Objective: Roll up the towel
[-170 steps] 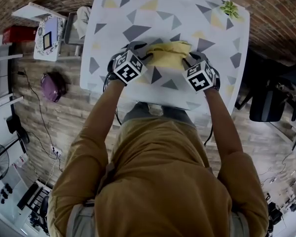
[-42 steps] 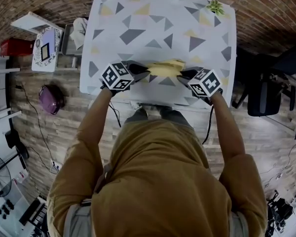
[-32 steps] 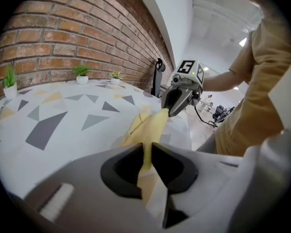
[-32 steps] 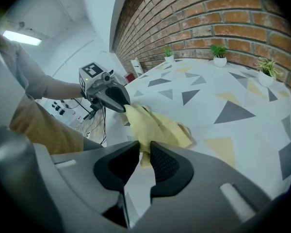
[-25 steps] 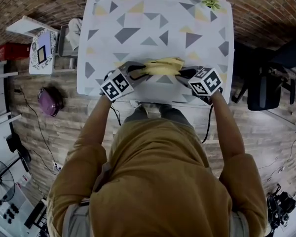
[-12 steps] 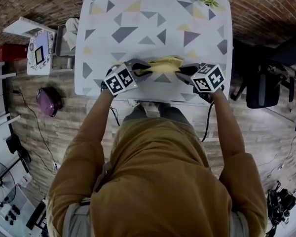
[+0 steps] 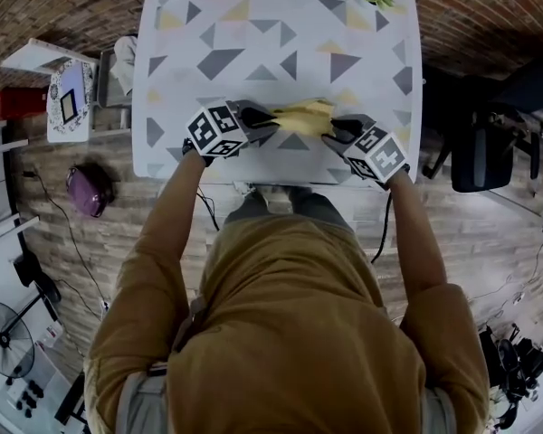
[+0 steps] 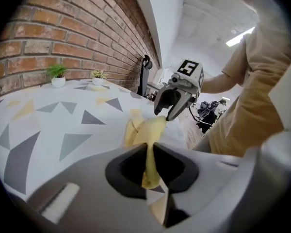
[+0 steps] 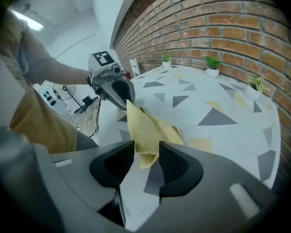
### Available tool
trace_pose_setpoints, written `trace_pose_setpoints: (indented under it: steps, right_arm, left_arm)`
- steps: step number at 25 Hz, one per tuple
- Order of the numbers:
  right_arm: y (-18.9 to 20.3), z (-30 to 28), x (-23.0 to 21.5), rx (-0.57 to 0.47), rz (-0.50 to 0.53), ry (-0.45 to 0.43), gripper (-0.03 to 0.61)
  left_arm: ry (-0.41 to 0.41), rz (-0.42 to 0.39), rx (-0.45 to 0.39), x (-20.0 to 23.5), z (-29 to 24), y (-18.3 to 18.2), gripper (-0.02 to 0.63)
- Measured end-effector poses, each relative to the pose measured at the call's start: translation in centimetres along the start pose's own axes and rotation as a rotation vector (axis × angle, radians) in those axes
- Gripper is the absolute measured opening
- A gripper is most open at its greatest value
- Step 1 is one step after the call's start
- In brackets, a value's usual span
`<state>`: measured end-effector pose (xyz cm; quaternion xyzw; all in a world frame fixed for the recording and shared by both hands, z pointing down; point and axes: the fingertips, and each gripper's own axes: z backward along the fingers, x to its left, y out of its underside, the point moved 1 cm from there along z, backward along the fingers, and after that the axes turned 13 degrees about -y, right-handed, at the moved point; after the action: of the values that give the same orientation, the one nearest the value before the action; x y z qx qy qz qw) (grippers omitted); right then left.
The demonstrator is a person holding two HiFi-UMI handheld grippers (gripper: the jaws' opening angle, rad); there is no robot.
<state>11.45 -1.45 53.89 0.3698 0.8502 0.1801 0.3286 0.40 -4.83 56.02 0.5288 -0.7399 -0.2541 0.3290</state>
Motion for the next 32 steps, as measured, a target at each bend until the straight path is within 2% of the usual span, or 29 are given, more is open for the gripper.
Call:
trace_pose_setpoints:
  steps: [3,5,7,9,14,18,23,26,28,32]
  right_arm:
    - [0.6,-0.4,0.6,0.084,0.100,0.053,0.179]
    - [0.7,-1.0,1.1,0.122,0.178,0.094,0.209]
    - [0.3,-1.4,1.3,0.105,0.238,0.162,0.214]
    - [-0.3,-1.8,1.2,0.077,0.282,0.232,0.216]
    - [-0.3,-2.3,0.5,0.079,0.295,0.268,0.215]
    - [-0.2,-2.6,1.5,0.121,0.389,0.319,0.215]
    - [0.3,-3.7,0.4,0.116,0.372,0.384,0.215]
    - [0.2,-3.1,0.0,0.088,0.342,0.369,0.201]
    - [0.2,-2.5,0.0,0.080,0.334,0.339,0.153]
    - [0.4,-2.0,-0.2,0.077,0.286,0.240,0.121]
  left_arm:
    - [0.028,0.025,0.026,0.2,-0.1,0.0,0.095]
    - [0.039,0.076,0.011,0.5,0.0,-0.6,0.094]
    - [0.046,0.137,-0.015,0.8,0.1,-1.4,0.094]
    - [0.056,0.160,-0.026,0.9,0.2,-1.9,0.094]
    - [0.081,0.186,-0.014,0.6,0.2,-2.1,0.094]
    - [0.089,0.230,-0.013,0.8,0.2,-2.2,0.094]
    - [0.094,0.289,-0.050,1.0,0.4,-2.9,0.094]
    - [0.091,0.275,-0.030,0.9,0.4,-2.6,0.094]
    - [0.089,0.274,-0.018,0.9,0.5,-2.2,0.094]
    - [0.092,0.286,-0.006,1.1,0.6,-1.7,0.094]
